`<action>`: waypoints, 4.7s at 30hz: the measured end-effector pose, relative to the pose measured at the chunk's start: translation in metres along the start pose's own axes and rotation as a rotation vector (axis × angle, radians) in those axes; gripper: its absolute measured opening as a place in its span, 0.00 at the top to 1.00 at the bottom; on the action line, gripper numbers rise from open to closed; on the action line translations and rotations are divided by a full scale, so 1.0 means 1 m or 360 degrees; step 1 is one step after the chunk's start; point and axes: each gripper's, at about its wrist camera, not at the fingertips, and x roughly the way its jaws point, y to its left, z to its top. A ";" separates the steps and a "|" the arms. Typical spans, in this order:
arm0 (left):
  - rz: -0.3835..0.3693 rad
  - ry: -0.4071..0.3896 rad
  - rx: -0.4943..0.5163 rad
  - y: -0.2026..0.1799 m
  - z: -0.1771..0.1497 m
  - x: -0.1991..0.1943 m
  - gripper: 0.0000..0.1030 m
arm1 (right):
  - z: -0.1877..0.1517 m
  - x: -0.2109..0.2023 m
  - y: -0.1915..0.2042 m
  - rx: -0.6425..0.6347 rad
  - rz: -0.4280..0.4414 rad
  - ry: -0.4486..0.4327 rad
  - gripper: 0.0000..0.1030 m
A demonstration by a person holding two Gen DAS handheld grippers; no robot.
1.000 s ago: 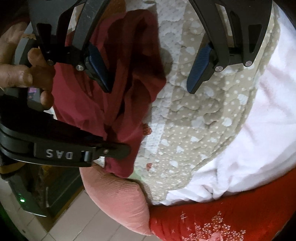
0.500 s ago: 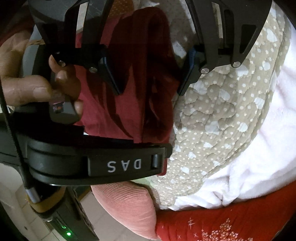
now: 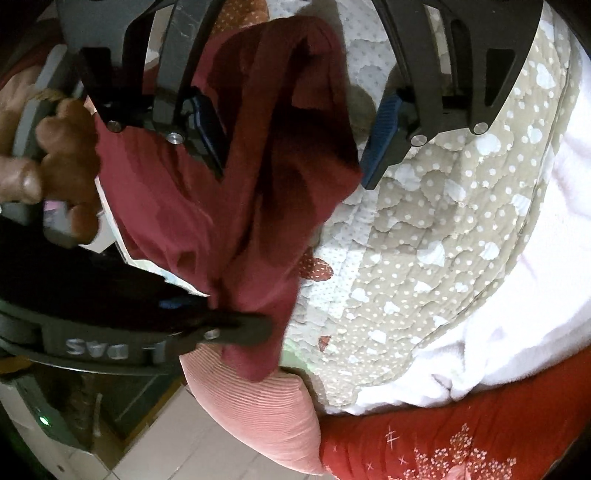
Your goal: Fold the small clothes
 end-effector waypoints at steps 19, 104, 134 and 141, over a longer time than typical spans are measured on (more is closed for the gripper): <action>0.0027 -0.0069 0.0146 -0.064 -0.010 -0.031 0.81 | -0.009 -0.069 -0.019 0.0003 0.0008 -0.0160 0.87; -0.0027 0.0197 0.0484 -0.187 -0.052 0.008 0.45 | -0.144 -0.178 -0.191 0.0408 -0.0284 -0.0185 0.80; 0.0055 0.0226 0.0494 -0.184 -0.073 0.024 0.44 | -0.221 -0.199 -0.169 0.0483 -0.0276 -0.0317 0.92; 0.0071 0.0227 0.0494 -0.185 -0.076 0.024 0.44 | -0.228 -0.184 -0.176 0.0537 -0.0285 -0.0272 0.92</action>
